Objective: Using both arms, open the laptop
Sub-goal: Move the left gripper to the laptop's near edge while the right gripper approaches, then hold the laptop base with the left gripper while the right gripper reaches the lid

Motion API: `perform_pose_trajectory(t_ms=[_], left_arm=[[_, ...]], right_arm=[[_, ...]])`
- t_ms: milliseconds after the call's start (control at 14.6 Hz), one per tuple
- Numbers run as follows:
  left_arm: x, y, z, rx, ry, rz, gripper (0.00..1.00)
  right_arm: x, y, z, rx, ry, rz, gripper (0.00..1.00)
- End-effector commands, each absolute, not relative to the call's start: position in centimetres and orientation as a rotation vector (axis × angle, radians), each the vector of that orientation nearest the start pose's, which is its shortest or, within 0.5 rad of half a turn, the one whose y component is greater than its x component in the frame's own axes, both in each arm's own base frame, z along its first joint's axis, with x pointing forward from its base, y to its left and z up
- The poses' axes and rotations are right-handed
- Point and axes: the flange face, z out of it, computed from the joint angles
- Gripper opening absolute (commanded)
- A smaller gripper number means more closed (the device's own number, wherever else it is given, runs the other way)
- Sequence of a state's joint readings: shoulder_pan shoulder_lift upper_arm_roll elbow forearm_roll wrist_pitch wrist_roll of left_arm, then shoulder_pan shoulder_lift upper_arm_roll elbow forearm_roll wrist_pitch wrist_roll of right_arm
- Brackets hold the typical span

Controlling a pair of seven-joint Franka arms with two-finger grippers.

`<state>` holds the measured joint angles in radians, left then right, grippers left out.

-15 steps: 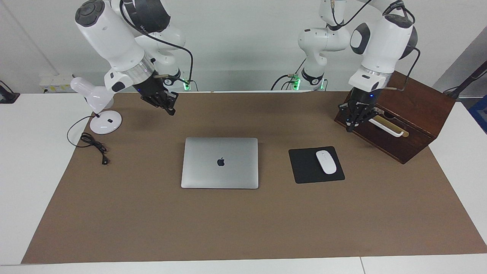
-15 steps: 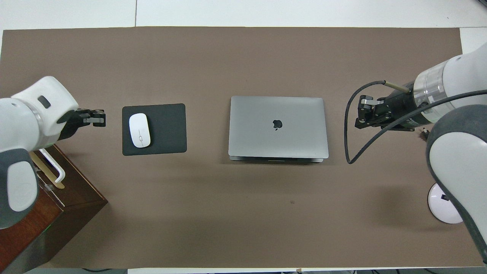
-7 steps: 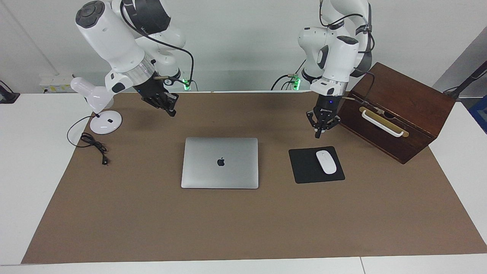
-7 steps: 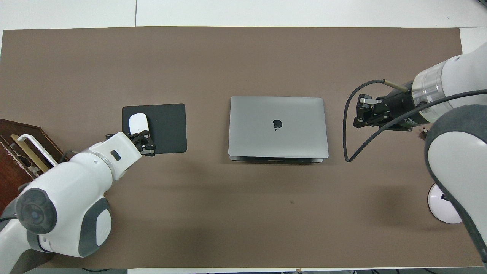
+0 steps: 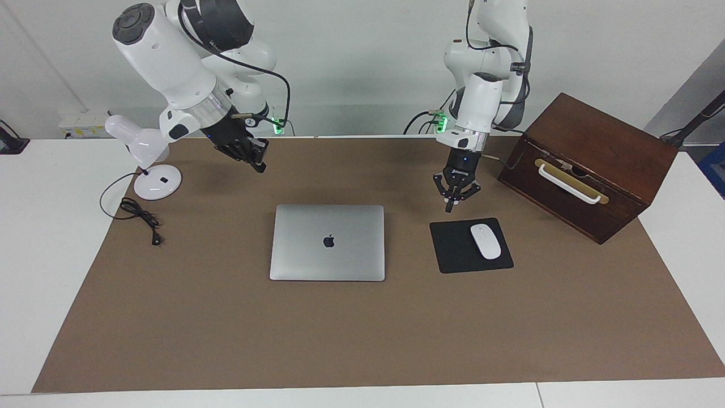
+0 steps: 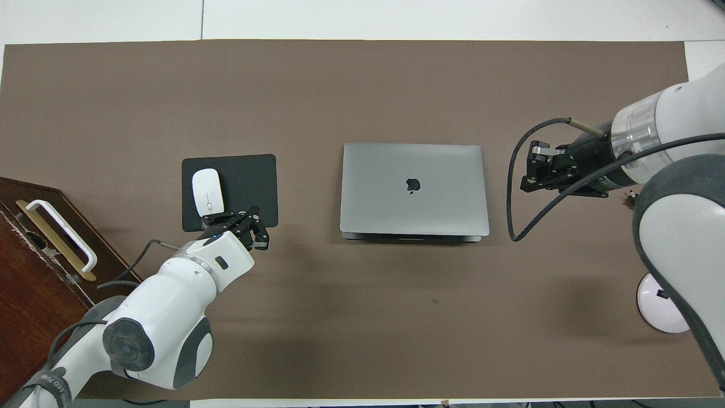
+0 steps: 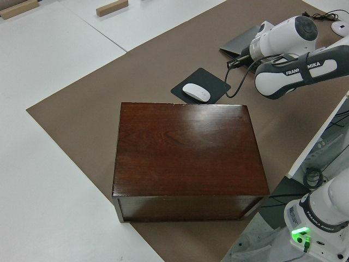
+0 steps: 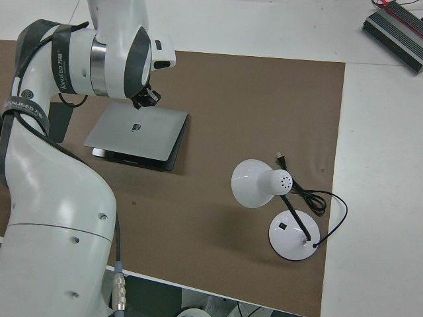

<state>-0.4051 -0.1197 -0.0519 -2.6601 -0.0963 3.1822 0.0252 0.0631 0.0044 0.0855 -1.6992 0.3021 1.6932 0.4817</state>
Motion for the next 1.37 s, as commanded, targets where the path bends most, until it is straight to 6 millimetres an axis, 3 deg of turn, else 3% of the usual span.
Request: perform_pose_trajectory(t_ms=[0, 206, 481, 619, 825, 893, 1031, 1306], left_arm=[[40.2, -21.9, 33.7, -3.114, 0.592, -1.057, 0.0], [38.2, -24.9, 32.1, -3.151, 0.631, -1.06, 0.0], [35.5, -27.8, 28.3, -3.173, 0.681, -1.089, 0.0], [34.4, -29.1, 28.0, -3.192, 0.685, -1.073, 0.0], [34.2, -31.2, 27.8, -3.21, 0.687, -1.075, 0.0], [34.5, -31.8, 27.7, -3.212, 0.689, -1.081, 0.0], [35.2, -32.8, 27.6, -3.214, 0.696, -1.092, 0.0], [36.3, -33.9, 26.9, -3.217, 0.69, -1.093, 0.0]], right_arm=[[54.7, 11.3, 57.4, -2.775, 0.562, 0.147, 0.0], [54.6, 11.3, 57.4, -2.774, 0.564, 0.15, 0.0], [54.6, 11.2, 57.3, -2.776, 0.562, 0.153, 0.03], [54.6, 11.4, 57.3, -2.777, 0.56, 0.152, 0.51], [54.6, 11.4, 57.4, -2.776, 0.559, 0.146, 0.95], [54.5, 11.8, 57.4, -2.778, 0.55, 0.146, 1.0], [54.4, 12.3, 57.4, -2.774, 0.578, 0.152, 1.0], [54.0, 15.4, 56.6, -2.715, 0.837, 0.179, 1.0]])
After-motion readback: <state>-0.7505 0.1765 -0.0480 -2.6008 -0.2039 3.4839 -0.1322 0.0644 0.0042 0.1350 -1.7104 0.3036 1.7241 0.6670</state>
